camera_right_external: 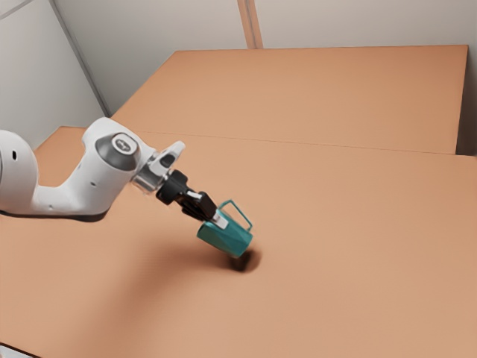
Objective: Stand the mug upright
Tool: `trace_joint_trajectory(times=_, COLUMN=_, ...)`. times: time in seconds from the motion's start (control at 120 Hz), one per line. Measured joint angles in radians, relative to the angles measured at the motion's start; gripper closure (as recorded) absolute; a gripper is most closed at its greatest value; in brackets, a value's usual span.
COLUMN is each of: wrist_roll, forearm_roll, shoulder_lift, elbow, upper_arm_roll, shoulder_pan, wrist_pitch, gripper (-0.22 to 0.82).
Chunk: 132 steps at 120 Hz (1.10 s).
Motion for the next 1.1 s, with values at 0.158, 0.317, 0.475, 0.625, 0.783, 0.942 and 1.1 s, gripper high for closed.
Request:
trace_joint_trajectory(times=0.158, wrist_roll=-0.041, forearm_roll=0.161, shoulder_lift=-0.011, elbow=0.024, upper_arm_roll=-0.042, shoulder_pan=0.113, wrist_pitch=0.027, gripper=0.78)
trace_joint_trajectory(times=0.317, wrist_roll=-0.087, forearm_roll=0.326, shoulder_lift=-0.008, elbow=0.071, upper_arm_roll=-0.07, shoulder_pan=0.145, wrist_pitch=0.038, gripper=0.78)
trace_joint_trajectory(times=0.475, wrist_roll=-0.142, forearm_roll=0.487, shoulder_lift=-0.007, elbow=0.084, upper_arm_roll=-0.196, shoulder_pan=0.265, wrist_pitch=0.037, gripper=0.77)
trace_joint_trajectory(times=0.625, wrist_roll=-0.2, forearm_roll=0.602, shoulder_lift=-0.002, elbow=0.082, upper_arm_roll=-0.259, shoulder_pan=0.335, wrist_pitch=0.013, gripper=0.77)
trace_joint_trajectory(times=0.783, wrist_roll=-0.272, forearm_roll=0.705, shoulder_lift=-0.022, elbow=0.062, upper_arm_roll=-0.262, shoulder_pan=0.326, wrist_pitch=-0.002, gripper=0.78)
trace_joint_trajectory(times=0.942, wrist_roll=-0.336, forearm_roll=0.764, shoulder_lift=-0.027, elbow=0.057, upper_arm_roll=-0.261, shoulder_pan=0.312, wrist_pitch=-0.009, gripper=0.78)
trace_joint_trajectory(times=1.1, wrist_roll=-0.391, forearm_roll=0.813, shoulder_lift=-0.018, elbow=0.056, upper_arm_roll=-0.261, shoulder_pan=0.303, wrist_pitch=-0.023, gripper=0.78)
